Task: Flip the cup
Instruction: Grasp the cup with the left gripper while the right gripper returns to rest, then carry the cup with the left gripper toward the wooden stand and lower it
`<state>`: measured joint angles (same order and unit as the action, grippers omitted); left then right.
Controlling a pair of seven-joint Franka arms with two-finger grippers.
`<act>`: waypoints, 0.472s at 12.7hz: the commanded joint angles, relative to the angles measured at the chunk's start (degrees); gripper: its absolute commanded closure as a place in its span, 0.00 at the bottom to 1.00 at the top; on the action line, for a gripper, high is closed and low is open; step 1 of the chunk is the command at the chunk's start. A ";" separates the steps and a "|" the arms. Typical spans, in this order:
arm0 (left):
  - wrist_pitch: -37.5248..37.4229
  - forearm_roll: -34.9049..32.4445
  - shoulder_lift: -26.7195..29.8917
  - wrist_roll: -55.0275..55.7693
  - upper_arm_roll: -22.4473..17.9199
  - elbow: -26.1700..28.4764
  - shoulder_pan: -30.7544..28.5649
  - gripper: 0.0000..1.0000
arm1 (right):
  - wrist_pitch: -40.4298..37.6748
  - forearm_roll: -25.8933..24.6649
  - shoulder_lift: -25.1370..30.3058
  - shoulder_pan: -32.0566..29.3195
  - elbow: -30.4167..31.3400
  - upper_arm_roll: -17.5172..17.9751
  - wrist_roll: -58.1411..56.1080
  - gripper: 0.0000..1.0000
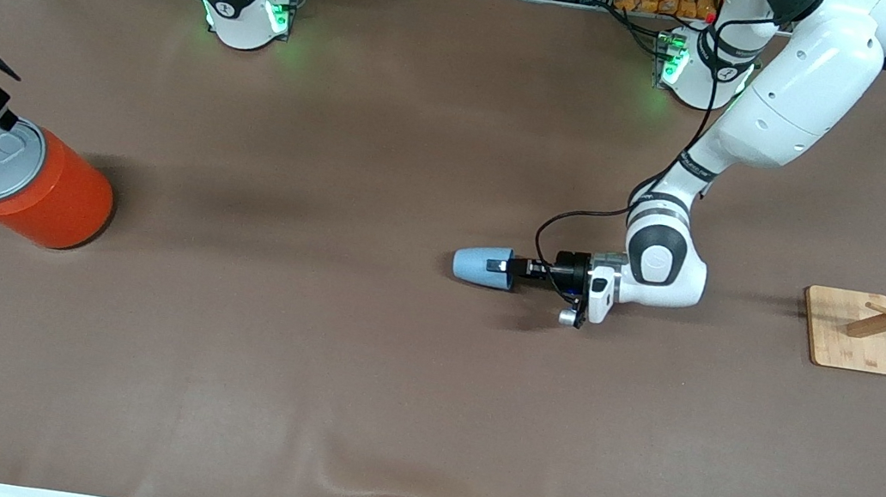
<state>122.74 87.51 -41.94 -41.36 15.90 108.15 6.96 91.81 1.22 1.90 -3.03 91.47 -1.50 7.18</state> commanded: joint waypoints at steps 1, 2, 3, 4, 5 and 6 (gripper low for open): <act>0.49 -10.46 5.88 10.27 -2.53 0.13 -0.72 1.00 | -2.69 3.95 -0.94 0.48 -1.82 -2.97 -1.12 0.00; 0.40 -17.22 8.78 16.16 -3.93 0.13 -0.72 1.00 | -3.04 5.36 -1.02 0.39 -3.04 -3.86 -1.21 0.00; 0.40 -24.68 11.59 22.14 -5.34 -0.05 -0.90 1.00 | -3.13 5.03 -1.46 0.57 -4.62 -3.87 -1.21 0.00; -0.04 -31.45 14.06 26.72 -6.75 -0.31 -1.07 1.00 | -3.22 4.59 -1.46 0.74 -4.98 -3.87 -1.12 0.00; -0.22 -38.92 15.99 30.51 -8.24 -0.40 -1.68 1.00 | -3.22 4.67 -1.46 0.57 -5.07 -3.95 -1.21 0.00; -0.22 -45.61 16.97 32.11 -8.69 -0.40 -2.91 1.00 | -3.22 4.67 -1.46 0.48 -5.08 -3.95 -1.21 0.00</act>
<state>122.68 51.13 -28.93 -13.44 8.59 105.97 5.23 89.87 4.65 1.54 -2.98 88.55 -4.82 6.42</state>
